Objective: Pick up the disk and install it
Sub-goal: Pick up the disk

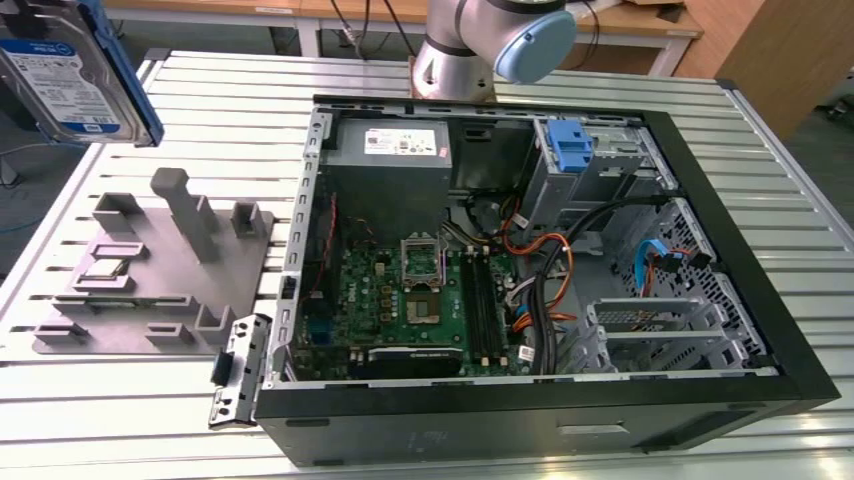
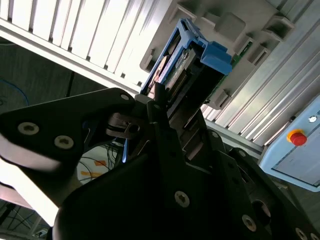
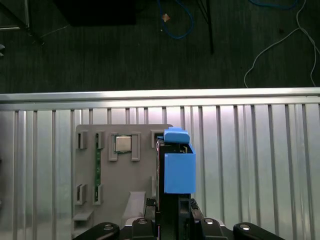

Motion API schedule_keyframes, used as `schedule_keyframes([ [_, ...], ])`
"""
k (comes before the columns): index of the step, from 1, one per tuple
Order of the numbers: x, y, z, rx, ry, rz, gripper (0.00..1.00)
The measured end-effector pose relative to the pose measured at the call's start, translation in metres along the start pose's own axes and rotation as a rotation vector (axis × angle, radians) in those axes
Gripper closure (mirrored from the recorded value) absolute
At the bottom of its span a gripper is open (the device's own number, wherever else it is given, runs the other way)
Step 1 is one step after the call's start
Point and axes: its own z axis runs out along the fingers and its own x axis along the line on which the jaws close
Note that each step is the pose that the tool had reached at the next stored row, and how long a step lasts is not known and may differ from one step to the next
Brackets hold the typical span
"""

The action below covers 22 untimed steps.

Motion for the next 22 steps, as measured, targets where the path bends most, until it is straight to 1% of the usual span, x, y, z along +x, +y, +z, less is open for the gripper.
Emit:
schedule_keyframes([
  [7,-0.0006,0.0007,-0.0145,0.0000,0.0000,0.000,0.65],
  [13,-0.0013,0.0013,-0.0292,0.0001,0.0000,0.000,0.65],
  [17,-0.0016,0.0017,-0.0375,0.0000,0.0000,0.000,0.65],
  [20,-0.0019,0.0019,-0.0427,0.0001,0.0000,0.000,0.65],
  [22,-0.0019,0.0020,-0.0441,0.0001,0.0000,0.000,0.65],
])
